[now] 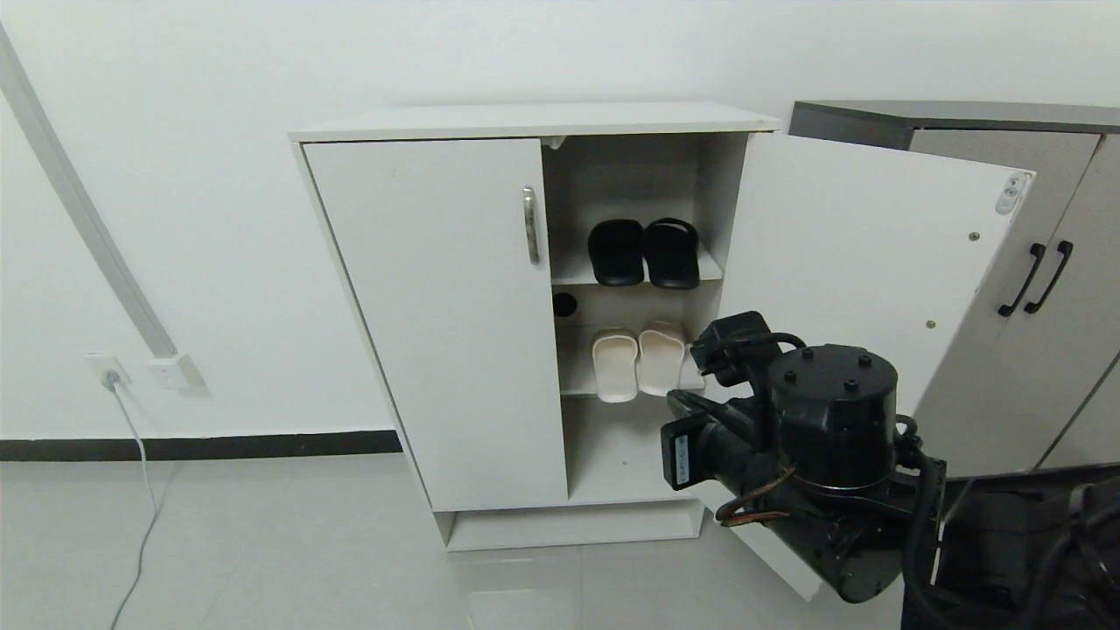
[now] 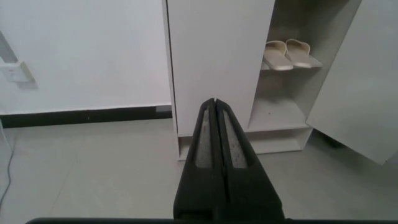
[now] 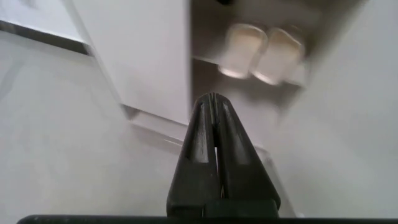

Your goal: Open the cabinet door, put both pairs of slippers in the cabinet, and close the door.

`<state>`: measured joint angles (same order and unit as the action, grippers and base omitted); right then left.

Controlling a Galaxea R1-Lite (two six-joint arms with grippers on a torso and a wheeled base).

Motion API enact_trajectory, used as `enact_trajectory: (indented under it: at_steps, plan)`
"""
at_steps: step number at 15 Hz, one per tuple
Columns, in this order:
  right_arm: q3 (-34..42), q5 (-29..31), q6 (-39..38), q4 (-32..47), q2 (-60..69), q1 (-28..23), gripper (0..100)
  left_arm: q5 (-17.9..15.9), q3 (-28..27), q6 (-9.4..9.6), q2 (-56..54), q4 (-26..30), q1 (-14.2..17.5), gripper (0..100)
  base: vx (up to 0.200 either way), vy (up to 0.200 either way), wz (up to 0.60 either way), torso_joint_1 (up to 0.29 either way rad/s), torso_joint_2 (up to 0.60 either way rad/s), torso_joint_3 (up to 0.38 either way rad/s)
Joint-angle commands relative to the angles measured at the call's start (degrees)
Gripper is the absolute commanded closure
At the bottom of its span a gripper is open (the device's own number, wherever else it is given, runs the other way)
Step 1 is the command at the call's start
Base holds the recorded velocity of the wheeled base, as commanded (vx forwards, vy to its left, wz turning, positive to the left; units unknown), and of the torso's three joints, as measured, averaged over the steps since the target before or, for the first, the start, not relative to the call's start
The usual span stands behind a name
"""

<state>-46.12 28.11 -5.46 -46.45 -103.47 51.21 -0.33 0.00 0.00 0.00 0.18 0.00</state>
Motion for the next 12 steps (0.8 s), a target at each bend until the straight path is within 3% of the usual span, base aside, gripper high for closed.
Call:
enact_trajectory:
  at_steps: [1,12]
  plan:
    - [0.5,-0.1,0.1,-0.2,-0.6,-0.4,100,0.0,0.0,0.00,0.0,0.0,0.0,100,0.000,0.000,0.00,0.000,0.00,0.000]
    - [0.6,0.0,0.5,-0.2,-1.6,-0.9,100,0.0,0.0,0.00,0.0,-0.1,0.0,100,0.000,0.000,0.00,0.000,0.00,0.000]
